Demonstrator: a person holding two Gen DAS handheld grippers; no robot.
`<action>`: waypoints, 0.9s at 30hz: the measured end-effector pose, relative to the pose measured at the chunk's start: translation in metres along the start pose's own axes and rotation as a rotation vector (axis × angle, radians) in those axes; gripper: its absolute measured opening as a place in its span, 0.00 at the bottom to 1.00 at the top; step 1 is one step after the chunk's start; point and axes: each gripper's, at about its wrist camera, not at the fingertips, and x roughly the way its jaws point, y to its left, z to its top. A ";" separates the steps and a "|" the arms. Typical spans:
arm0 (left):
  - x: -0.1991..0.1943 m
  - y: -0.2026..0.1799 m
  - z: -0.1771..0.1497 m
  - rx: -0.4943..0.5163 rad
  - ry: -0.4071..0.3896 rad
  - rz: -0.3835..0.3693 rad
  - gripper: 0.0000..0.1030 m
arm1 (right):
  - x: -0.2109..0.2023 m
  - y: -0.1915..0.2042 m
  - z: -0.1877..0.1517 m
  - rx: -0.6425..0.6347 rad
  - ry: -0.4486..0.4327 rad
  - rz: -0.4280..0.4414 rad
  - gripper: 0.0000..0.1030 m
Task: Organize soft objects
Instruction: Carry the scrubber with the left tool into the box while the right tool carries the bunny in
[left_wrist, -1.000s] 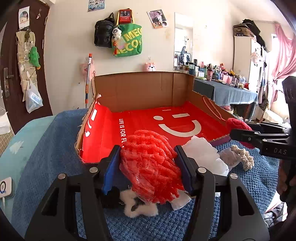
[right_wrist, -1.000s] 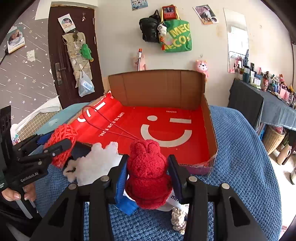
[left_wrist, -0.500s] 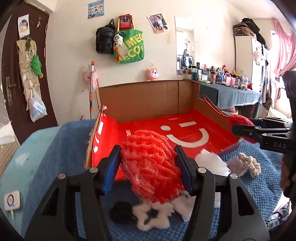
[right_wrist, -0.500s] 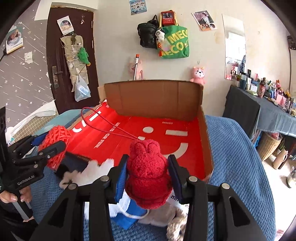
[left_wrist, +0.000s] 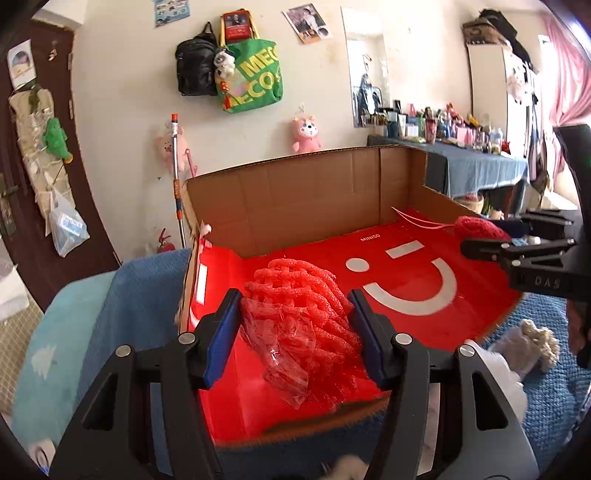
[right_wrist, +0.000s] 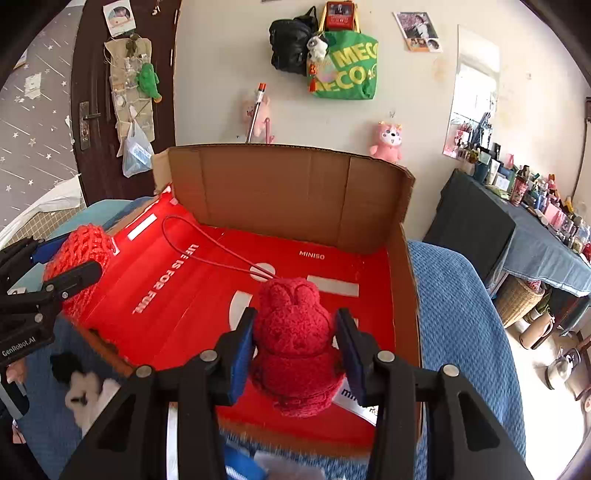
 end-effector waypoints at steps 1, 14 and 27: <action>0.007 0.002 0.007 0.008 0.014 -0.009 0.55 | 0.004 -0.001 0.005 -0.001 0.006 0.002 0.44; 0.110 0.012 0.064 0.020 0.238 -0.070 0.55 | 0.097 -0.015 0.080 -0.028 0.210 -0.021 0.44; 0.181 0.011 0.060 0.075 0.388 0.077 0.55 | 0.169 -0.038 0.086 -0.038 0.388 -0.153 0.44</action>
